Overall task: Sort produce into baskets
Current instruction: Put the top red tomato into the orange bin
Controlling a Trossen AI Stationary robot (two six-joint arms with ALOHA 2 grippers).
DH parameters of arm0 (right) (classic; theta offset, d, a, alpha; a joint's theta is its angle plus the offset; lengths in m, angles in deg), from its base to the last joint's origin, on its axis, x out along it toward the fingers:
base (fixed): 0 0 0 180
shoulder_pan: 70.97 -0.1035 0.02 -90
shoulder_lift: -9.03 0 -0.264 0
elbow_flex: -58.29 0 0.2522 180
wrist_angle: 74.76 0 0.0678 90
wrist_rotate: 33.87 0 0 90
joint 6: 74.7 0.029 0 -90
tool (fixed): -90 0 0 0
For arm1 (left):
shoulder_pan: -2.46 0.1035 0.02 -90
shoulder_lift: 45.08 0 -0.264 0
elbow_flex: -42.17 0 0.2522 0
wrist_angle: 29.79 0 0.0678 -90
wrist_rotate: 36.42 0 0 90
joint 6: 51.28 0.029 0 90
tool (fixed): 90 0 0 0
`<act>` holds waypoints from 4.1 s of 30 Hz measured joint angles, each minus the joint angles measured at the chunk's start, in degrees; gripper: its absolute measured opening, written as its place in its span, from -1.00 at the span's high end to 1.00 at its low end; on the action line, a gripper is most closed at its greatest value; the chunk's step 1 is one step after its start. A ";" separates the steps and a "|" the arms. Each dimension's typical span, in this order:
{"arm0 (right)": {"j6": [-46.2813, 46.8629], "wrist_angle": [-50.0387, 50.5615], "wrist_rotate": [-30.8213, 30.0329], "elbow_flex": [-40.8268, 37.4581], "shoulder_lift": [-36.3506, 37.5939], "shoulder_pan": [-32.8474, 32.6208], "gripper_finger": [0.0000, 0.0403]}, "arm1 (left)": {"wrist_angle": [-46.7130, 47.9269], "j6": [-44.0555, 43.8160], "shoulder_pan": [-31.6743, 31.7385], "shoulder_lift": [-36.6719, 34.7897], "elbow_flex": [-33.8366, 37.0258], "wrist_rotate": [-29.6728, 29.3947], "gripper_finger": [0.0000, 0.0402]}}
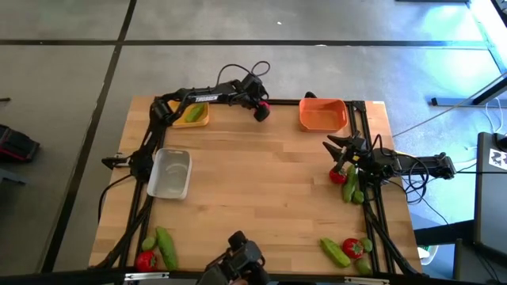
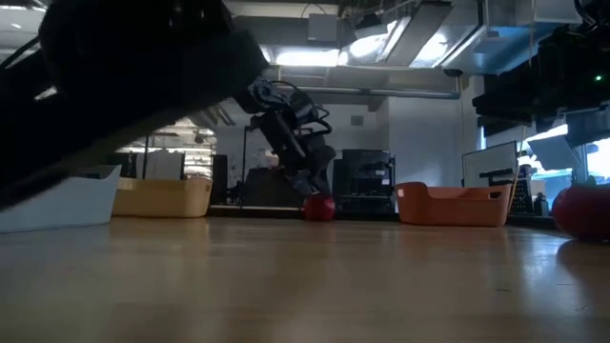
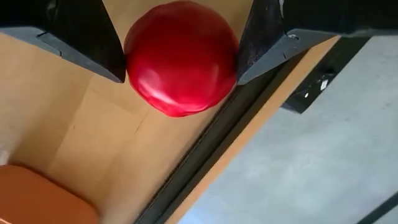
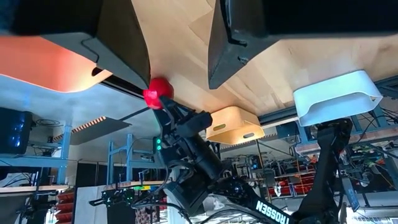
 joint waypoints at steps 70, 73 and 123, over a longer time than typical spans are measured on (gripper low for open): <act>-0.02 0.02 0.48 -0.11 0.02 -0.02 0.23 | -7.67 -0.05 -10.99 -8.07 1.88 3.67 0.02; -0.02 0.02 0.50 -0.11 0.00 -0.01 0.23 | -7.84 -0.42 -10.90 -8.07 1.97 3.66 0.02; 4.11 -10.86 4.75 10.96 -31.07 1.97 0.22 | -24.97 -5.14 -24.50 -39.76 42.80 -1.30 -0.22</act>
